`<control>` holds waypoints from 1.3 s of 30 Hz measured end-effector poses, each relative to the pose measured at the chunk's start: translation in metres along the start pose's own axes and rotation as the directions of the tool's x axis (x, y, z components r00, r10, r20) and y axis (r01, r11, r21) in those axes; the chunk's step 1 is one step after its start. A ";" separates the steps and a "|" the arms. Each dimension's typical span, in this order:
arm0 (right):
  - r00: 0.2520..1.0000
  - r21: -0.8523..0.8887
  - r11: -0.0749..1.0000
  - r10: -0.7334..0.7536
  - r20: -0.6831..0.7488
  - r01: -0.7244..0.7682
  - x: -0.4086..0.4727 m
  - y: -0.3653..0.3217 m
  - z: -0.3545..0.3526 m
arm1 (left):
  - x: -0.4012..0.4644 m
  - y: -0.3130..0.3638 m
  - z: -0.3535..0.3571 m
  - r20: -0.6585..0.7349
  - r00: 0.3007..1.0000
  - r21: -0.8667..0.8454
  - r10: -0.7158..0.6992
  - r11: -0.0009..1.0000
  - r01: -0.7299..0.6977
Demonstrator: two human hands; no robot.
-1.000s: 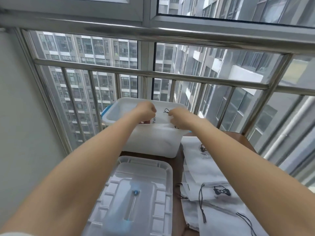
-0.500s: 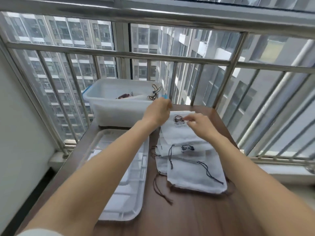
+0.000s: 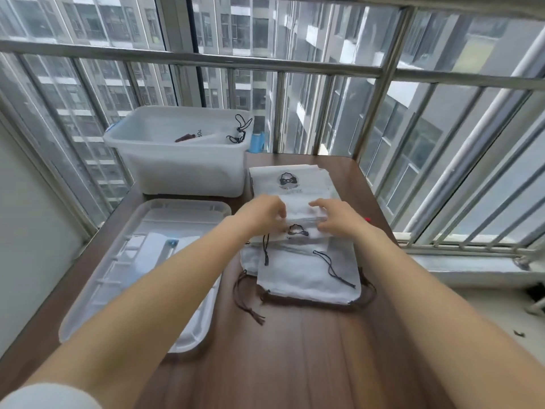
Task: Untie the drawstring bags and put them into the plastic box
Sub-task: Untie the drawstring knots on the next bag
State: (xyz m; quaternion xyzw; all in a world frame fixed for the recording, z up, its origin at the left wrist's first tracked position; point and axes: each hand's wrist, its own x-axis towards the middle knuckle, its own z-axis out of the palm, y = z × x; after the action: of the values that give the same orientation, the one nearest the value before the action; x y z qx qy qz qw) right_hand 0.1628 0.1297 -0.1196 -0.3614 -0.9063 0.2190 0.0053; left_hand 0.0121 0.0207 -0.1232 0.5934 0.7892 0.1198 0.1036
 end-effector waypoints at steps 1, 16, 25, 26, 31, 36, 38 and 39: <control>1.000 -0.014 1.000 0.001 -0.004 -0.001 0.000 0.002 0.000 | -0.001 0.000 -0.001 -0.006 1.000 0.010 0.002 1.000 -0.002; 0.772 0.664 0.747 0.408 -0.487 0.024 -0.032 -0.018 -0.015 | -0.034 0.009 -0.046 -0.496 0.790 -0.596 -0.361 0.803 -0.008; 0.899 0.980 0.048 0.392 -0.195 0.192 -0.063 -0.038 -0.018 | -0.057 0.010 -0.051 -0.307 0.771 -0.886 -0.558 0.464 -0.017; 0.907 0.979 -0.027 0.383 -0.177 0.202 -0.065 -0.040 -0.018 | -0.059 0.011 -0.051 -0.279 0.773 -0.916 -0.569 0.400 -0.036; 0.931 0.942 -0.250 0.339 -0.132 0.225 -0.076 -0.050 -0.016 | -0.066 0.020 -0.055 -0.153 0.780 -0.987 -0.607 0.128 -0.093; 0.944 0.877 -0.455 0.329 0.006 0.153 -0.079 -0.053 -0.013 | -0.074 0.026 -0.057 -0.042 0.835 -0.957 -0.548 -0.217 -0.190; 0.943 0.863 -0.485 0.332 0.037 0.137 -0.077 -0.053 -0.011 | -0.078 0.027 -0.055 -0.019 0.864 -0.914 -0.504 -0.342 -0.220; 0.941 0.858 -0.494 0.335 0.042 0.138 -0.077 -0.054 -0.010 | -0.080 0.028 -0.055 -0.001 0.871 -0.890 -0.492 -0.396 -0.225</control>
State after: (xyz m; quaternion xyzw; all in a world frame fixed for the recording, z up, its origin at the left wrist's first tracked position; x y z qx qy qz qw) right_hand 0.1859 0.0484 -0.0777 -0.2930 -0.2126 0.8345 0.4154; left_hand 0.0425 -0.0522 -0.0607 0.0834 0.4006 0.8266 0.3863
